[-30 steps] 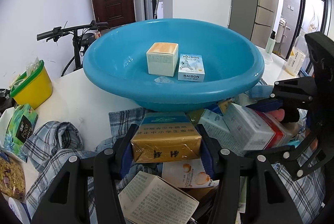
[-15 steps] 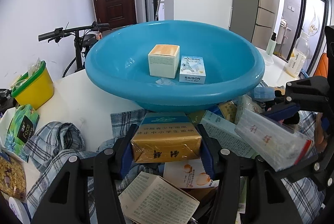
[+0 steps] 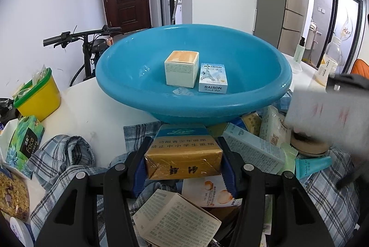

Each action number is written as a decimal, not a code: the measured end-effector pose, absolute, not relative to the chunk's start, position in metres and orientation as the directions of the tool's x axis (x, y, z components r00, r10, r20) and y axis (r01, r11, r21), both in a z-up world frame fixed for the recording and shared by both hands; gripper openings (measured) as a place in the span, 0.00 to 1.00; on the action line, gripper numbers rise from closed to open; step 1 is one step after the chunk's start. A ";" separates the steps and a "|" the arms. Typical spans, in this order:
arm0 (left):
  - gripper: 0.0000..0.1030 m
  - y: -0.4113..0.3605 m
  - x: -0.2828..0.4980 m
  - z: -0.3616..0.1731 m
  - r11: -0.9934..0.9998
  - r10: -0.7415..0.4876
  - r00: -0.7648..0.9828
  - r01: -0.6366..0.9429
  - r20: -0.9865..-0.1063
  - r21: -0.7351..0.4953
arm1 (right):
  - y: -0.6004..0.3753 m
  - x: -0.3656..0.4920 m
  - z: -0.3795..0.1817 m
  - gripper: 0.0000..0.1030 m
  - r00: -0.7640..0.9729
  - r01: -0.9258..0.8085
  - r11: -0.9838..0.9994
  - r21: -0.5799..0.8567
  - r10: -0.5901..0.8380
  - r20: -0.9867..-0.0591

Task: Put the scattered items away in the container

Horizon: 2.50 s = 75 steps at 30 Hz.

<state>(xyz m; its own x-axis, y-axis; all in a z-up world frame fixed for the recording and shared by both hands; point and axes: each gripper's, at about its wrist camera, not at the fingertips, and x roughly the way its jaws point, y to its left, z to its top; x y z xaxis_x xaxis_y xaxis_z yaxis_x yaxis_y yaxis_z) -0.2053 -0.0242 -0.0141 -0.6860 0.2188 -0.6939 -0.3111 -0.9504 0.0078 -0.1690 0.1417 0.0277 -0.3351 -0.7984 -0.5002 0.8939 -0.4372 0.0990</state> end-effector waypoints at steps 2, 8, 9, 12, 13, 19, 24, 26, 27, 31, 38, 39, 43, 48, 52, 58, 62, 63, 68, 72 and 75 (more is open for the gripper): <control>0.55 -0.024 -0.205 -0.014 -0.950 0.218 -0.687 -0.313 -0.693 0.011 | 0.147 -0.170 0.032 0.53 -0.376 0.881 -0.464 0.089 -0.802 -0.464; 0.55 -0.022 -0.204 -0.014 -0.948 0.219 -0.686 -0.317 -0.694 0.014 | 0.159 -0.184 0.036 0.22 -0.492 0.812 -0.577 0.090 -0.759 -0.427; 0.55 -0.022 -0.204 -0.014 -0.949 0.218 -0.687 -0.315 -0.693 0.014 | 0.159 -0.186 0.034 0.22 -0.493 0.807 -0.583 0.097 -0.755 -0.432; 0.55 -0.022 -0.204 -0.014 -0.949 0.217 -0.689 -0.314 -0.691 0.015 | 0.154 -0.191 0.029 0.22 -0.484 0.802 -0.588 0.103 -0.742 -0.463; 0.55 -0.022 -0.204 -0.014 -0.949 0.217 -0.689 -0.314 -0.692 0.015 | 0.153 -0.191 0.029 0.21 -0.485 0.803 -0.587 0.099 -0.742 -0.464; 0.55 -0.021 -0.204 -0.015 -0.949 0.215 -0.688 -0.314 -0.693 0.017 | 0.157 -0.187 0.035 0.21 -0.513 0.797 -0.597 0.087 -0.746 -0.425; 0.55 -0.020 -0.203 -0.015 -0.949 0.214 -0.690 -0.315 -0.692 0.020 | 0.160 -0.187 0.038 0.21 -0.550 0.774 -0.629 0.075 -0.726 -0.413; 0.55 -0.021 -0.203 -0.015 -0.950 0.211 -0.690 -0.310 -0.693 0.020 | 0.160 -0.188 0.038 0.21 -0.569 0.762 -0.645 0.065 -0.714 -0.408; 0.55 -0.022 -0.203 -0.015 -0.951 0.209 -0.690 -0.308 -0.692 0.020 | 0.161 -0.188 0.039 0.21 -0.575 0.757 -0.650 0.064 -0.710 -0.406; 0.55 -0.023 -0.202 -0.014 -0.952 0.209 -0.695 -0.305 -0.688 0.020 | 0.161 -0.186 0.041 0.21 -0.609 0.739 -0.672 0.047 -0.696 -0.381; 0.55 -0.024 -0.201 -0.012 -0.951 0.213 -0.696 -0.307 -0.686 0.017 | 0.160 -0.185 0.055 0.21 -0.660 0.709 -0.705 0.023 -0.675 -0.331; 0.55 -0.024 -0.201 -0.012 -0.952 0.212 -0.697 -0.307 -0.685 0.017 | 0.159 -0.186 0.058 0.21 -0.665 0.704 -0.709 0.023 -0.671 -0.329; 0.55 -0.024 -0.201 -0.011 -0.952 0.213 -0.697 -0.306 -0.684 0.016 | 0.158 -0.197 0.068 0.21 -0.707 0.658 -0.752 0.037 -0.633 -0.315; 0.55 -0.024 -0.201 -0.012 -0.952 0.210 -0.694 -0.305 -0.688 0.017 | 0.159 -0.220 0.074 0.21 -0.793 0.535 -0.843 0.047 -0.521 -0.316; 0.55 -0.024 -0.202 -0.013 -0.955 0.200 -0.694 -0.295 -0.691 0.020 | 0.165 -0.237 0.057 0.21 -0.850 0.425 -0.904 0.053 -0.419 -0.321; 0.55 -0.018 -0.200 -0.014 -0.952 0.201 -0.697 -0.304 -0.688 0.030 | 0.168 -0.255 0.041 0.21 -0.830 0.394 -0.916 0.079 -0.392 -0.398; 0.55 -0.017 -0.201 -0.015 -0.954 0.191 -0.699 -0.298 -0.689 0.038 | 0.165 -0.253 0.039 0.21 -0.827 0.386 -0.922 0.042 -0.366 -0.427; 0.55 -0.017 -0.201 -0.016 -0.956 0.182 -0.700 -0.291 -0.690 0.042 | 0.164 -0.253 0.038 0.21 -0.827 0.387 -0.921 0.033 -0.363 -0.429; 0.55 -0.015 -0.200 -0.016 -0.959 0.169 -0.710 -0.278 -0.683 0.052 | 0.165 -0.255 0.039 0.21 -0.821 0.395 -0.918 0.049 -0.376 -0.430; 0.55 -0.014 -0.199 -0.014 -0.958 0.165 -0.714 -0.279 -0.680 0.060 | 0.165 -0.255 0.038 0.21 -0.818 0.397 -0.915 0.065 -0.385 -0.427; 0.55 -0.012 -0.199 -0.016 -0.959 0.159 -0.711 -0.277 -0.685 0.065 | 0.165 -0.254 0.038 0.21 -0.817 0.401 -0.913 0.070 -0.391 -0.423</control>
<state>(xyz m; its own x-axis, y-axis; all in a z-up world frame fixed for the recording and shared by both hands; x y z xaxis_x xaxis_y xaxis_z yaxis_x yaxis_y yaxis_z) -0.1993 -0.0122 -0.0158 -0.7107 0.1594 -0.6852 -0.2775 -0.9585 0.0648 -0.2541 0.1653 0.0376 -0.8172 -0.3911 -0.4233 0.4011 -0.9134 0.0695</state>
